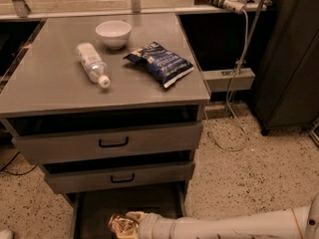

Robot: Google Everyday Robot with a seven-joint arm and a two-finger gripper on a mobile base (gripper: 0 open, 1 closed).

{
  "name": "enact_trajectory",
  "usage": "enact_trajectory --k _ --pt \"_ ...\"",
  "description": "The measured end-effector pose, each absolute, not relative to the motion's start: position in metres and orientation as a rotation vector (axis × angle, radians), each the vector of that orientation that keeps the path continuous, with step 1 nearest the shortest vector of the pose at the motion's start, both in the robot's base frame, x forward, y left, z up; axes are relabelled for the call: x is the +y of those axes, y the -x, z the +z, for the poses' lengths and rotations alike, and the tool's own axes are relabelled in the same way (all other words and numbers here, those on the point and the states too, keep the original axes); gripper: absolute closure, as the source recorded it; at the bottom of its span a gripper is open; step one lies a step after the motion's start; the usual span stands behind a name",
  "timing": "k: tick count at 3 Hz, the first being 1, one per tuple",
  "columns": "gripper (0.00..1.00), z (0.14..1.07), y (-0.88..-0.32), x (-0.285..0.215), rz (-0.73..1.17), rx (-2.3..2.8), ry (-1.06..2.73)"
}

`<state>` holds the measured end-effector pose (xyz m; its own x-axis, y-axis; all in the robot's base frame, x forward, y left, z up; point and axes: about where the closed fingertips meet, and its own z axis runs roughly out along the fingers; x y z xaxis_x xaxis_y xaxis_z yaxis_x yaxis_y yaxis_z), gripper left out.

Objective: Pick orange can from bottom drawer and place on counter

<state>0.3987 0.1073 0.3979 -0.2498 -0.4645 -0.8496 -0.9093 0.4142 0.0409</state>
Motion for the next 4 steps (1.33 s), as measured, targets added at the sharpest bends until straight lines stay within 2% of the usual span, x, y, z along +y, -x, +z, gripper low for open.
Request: enact_trajectory --k 2,4 --pt "1.0 0.417 -0.391 0.105 0.668 1.898 1.192" --pt "1.0 0.505 -0.352 0.106 0.55 1.913 1.248"
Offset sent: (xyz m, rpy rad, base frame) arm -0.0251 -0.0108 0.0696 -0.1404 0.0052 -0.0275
